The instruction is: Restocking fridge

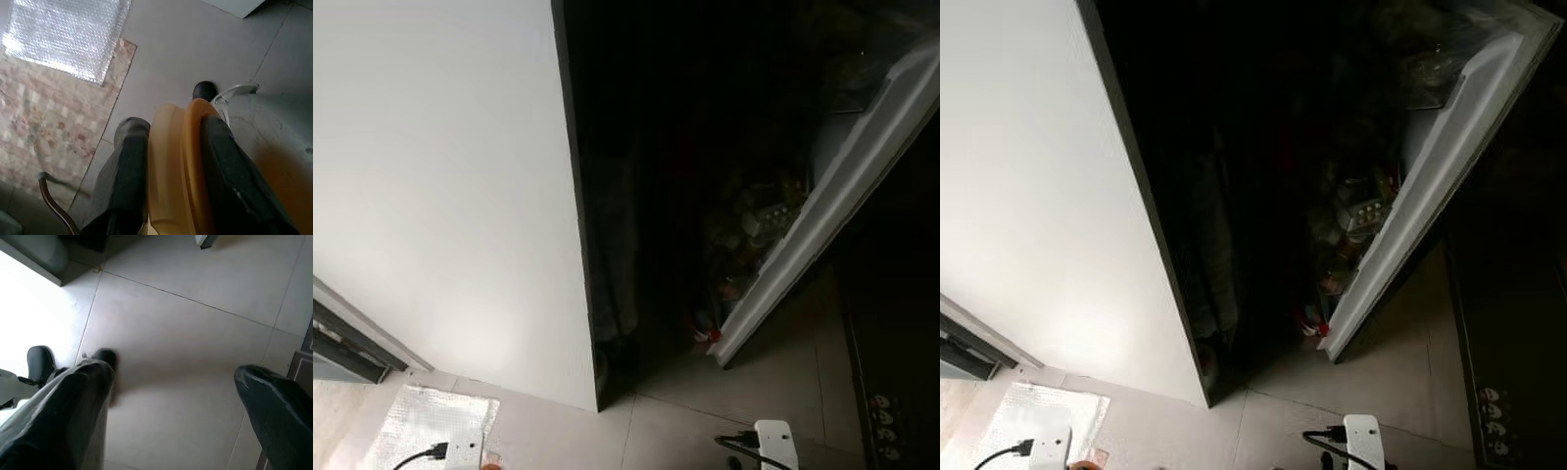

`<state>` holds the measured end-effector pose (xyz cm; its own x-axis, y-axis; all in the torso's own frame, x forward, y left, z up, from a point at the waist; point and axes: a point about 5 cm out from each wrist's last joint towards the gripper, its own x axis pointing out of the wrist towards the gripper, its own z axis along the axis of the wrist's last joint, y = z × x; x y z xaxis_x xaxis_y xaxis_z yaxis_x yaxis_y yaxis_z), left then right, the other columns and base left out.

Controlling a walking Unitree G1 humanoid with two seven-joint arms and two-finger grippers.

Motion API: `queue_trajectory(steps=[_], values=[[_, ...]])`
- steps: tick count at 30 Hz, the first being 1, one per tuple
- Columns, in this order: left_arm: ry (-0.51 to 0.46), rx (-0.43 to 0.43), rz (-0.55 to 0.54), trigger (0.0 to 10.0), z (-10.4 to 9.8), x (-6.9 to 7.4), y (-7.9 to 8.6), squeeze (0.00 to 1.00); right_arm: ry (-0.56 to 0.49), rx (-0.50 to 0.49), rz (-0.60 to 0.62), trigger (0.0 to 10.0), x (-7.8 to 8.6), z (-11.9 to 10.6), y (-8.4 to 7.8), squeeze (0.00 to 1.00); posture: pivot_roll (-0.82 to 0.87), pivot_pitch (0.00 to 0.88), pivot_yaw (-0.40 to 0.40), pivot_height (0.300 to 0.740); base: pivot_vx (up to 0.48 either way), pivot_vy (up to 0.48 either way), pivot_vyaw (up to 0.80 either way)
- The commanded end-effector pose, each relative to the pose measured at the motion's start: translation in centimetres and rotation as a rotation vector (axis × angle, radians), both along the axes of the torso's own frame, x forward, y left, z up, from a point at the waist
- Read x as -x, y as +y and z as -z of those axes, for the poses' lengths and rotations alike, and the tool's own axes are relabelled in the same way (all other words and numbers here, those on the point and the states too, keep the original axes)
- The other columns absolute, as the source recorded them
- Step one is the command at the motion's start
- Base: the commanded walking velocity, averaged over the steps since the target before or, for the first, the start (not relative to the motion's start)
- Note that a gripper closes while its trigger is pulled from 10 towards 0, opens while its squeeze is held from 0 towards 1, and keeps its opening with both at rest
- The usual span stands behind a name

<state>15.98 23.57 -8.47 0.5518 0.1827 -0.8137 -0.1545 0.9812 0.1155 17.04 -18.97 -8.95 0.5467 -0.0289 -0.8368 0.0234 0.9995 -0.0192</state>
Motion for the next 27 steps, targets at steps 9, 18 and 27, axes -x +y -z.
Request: queue_trajectory(steps=[9, 18, 27], values=[[0.0, 0.034, 0.013, 10.0, 0.17, -0.2, -1.04, 0.0, 0.024, 0.02, -0.016, 10.0, 0.66, 0.25, -0.32, 0.0, -0.05, 0.151, -0.059, 0.74, 0.0, -0.234, 0.48], [0.0, 0.035, 0.011, 10.0, 0.19, -0.1, -0.94, 0.0, 0.033, 0.03, -0.019, 10.0, 0.55, 0.18, -0.7, 0.0, -0.05, 0.143, -0.056, 0.74, 0.0, 0.0, 0.8], [0.0, 0.036, 0.011, 10.0, 0.19, -0.09, -0.94, 0.0, 0.033, 0.03, -0.019, 10.0, 0.54, 0.18, -0.69, 0.0, -0.05, 0.143, -0.056, 0.74, 0.0, 0.0, 0.8]])
